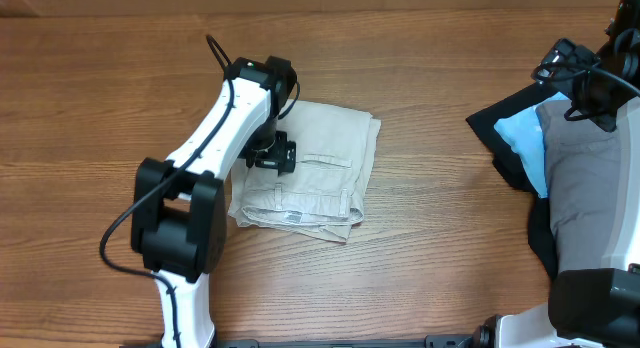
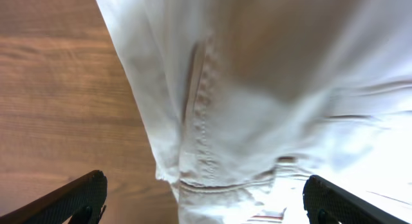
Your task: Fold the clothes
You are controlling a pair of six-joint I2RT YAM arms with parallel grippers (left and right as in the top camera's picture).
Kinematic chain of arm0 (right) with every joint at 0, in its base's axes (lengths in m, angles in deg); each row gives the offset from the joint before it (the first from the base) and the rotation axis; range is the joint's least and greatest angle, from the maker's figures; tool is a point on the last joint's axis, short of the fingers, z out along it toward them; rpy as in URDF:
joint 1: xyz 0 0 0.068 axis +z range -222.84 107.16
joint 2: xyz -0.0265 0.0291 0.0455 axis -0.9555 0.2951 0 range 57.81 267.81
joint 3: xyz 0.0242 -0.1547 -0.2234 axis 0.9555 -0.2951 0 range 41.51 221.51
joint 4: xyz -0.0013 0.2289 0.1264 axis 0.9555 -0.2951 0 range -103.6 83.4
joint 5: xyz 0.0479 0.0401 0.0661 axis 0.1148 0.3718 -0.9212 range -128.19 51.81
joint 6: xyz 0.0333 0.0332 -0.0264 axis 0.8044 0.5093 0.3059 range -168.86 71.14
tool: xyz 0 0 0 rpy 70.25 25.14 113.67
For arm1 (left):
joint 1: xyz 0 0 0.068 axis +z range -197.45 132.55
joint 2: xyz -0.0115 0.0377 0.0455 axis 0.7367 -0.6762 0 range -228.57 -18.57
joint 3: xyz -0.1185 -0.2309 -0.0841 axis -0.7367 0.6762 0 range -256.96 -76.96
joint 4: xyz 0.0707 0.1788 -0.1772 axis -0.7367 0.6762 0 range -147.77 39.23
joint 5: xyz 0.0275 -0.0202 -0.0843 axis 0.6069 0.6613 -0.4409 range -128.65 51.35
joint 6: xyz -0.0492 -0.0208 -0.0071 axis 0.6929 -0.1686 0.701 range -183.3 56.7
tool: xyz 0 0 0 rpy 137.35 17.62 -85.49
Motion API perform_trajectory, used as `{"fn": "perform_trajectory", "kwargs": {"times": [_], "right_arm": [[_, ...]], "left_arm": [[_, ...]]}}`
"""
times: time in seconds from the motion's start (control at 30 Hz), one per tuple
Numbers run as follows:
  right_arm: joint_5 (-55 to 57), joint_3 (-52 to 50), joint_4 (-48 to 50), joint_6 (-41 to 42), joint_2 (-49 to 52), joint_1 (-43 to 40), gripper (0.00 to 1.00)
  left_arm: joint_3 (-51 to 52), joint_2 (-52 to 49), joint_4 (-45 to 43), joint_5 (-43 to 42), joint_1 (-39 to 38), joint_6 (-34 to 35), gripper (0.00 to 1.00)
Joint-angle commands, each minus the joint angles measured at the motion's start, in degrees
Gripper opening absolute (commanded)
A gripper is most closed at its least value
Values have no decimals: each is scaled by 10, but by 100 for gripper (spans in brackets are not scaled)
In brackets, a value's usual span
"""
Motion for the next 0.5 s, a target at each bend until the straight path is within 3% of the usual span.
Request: {"fn": "perform_trajectory", "kwargs": {"times": [0.0,0.27,0.47], "right_arm": [[5,2,1,0,-2,-1,100],[5,2,1,0,-2,-1,100],[5,2,1,0,-2,-1,100]], "left_arm": [[16,72,-27,-31,-3,-10,100],[224,229,-172,-54,-3,7,100],[324,244,-247,-50,-2,7,100]]}}
